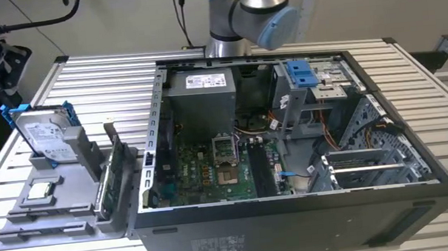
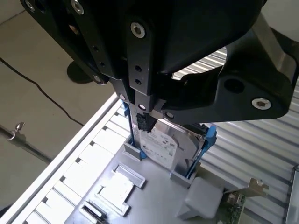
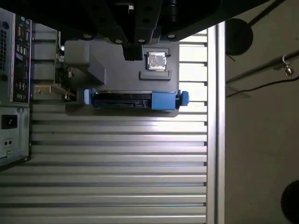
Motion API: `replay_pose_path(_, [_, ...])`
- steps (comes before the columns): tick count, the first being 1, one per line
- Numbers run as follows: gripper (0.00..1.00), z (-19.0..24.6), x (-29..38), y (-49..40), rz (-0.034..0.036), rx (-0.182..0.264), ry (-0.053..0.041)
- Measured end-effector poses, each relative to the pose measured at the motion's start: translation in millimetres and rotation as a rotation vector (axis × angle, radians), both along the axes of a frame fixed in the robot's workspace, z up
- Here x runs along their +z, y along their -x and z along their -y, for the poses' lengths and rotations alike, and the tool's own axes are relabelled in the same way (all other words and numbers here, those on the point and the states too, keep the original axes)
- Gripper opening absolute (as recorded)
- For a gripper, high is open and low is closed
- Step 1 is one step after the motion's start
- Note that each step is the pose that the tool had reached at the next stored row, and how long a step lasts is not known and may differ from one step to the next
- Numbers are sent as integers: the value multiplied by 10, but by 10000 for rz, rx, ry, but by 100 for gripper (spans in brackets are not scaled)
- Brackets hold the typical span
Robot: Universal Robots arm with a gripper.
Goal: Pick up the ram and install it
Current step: 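Reach for the ram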
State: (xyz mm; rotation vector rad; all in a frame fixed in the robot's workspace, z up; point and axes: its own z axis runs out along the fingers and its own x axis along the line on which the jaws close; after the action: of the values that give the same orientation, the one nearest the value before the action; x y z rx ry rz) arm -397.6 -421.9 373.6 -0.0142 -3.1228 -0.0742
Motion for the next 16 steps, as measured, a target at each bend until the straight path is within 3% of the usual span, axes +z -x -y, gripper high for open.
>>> replay_pose_path(16, [11, 289, -24, -106, -31, 73, 0])
